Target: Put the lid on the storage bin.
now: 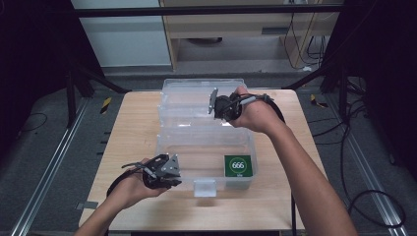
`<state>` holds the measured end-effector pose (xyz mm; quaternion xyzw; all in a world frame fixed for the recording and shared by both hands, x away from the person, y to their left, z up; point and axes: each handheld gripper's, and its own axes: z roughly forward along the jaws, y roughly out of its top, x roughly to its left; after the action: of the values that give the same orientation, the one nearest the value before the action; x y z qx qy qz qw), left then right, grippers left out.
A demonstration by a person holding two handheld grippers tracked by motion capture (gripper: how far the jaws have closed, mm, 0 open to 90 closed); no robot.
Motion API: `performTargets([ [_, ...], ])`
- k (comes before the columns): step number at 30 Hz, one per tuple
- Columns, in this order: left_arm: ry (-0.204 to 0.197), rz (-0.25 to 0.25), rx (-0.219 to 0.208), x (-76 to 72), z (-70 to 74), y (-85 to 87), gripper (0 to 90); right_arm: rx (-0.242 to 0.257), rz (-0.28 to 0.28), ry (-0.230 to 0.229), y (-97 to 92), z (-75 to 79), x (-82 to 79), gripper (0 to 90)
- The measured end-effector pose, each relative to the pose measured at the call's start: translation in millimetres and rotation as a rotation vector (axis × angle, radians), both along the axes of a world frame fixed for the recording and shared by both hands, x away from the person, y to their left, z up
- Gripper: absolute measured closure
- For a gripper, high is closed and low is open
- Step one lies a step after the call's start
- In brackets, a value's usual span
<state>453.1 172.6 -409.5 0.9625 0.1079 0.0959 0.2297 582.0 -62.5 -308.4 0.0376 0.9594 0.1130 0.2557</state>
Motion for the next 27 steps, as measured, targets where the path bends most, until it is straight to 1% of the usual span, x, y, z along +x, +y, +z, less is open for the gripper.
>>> performTargets([
  [5,-0.002,0.004,0.003,-0.3,-0.1,-1.0,78.5,-0.002,0.002,-0.018,1.4,0.3,-4.3,83.3],
  [9,-0.007,0.007,0.002,-0.8,-0.5,-1.7,78.3,0.026,0.007,-0.014,-0.5,1.5,-7.1,84.2],
  [14,-0.006,0.012,0.000,-1.1,-1.0,-2.5,78.0,0.033,0.023,-0.008,-0.9,4.3,-11.4,84.8],
  [18,-0.009,0.015,-0.003,-1.2,-1.8,-3.6,78.0,0.029,0.022,-0.005,-0.6,4.8,-11.4,84.6],
  [19,-0.009,0.021,-0.011,-1.3,-2.6,-4.7,78.0,0.027,0.015,-0.003,-0.2,4.1,-9.4,84.3],
  [23,-0.026,0.023,-0.008,-2.7,-3.0,-7.7,78.1,0.038,0.006,-0.012,-0.6,2.4,-5.2,83.9],
  [26,-0.019,0.027,-0.016,-2.1,-3.6,-7.4,78.1,0.042,0.006,-0.018,-0.7,2.5,-6.9,84.2],
  [27,-0.018,0.025,-0.016,-2.1,-3.7,-7.5,78.1,0.041,0.015,-0.024,-1.0,3.0,-7.7,84.3],
])
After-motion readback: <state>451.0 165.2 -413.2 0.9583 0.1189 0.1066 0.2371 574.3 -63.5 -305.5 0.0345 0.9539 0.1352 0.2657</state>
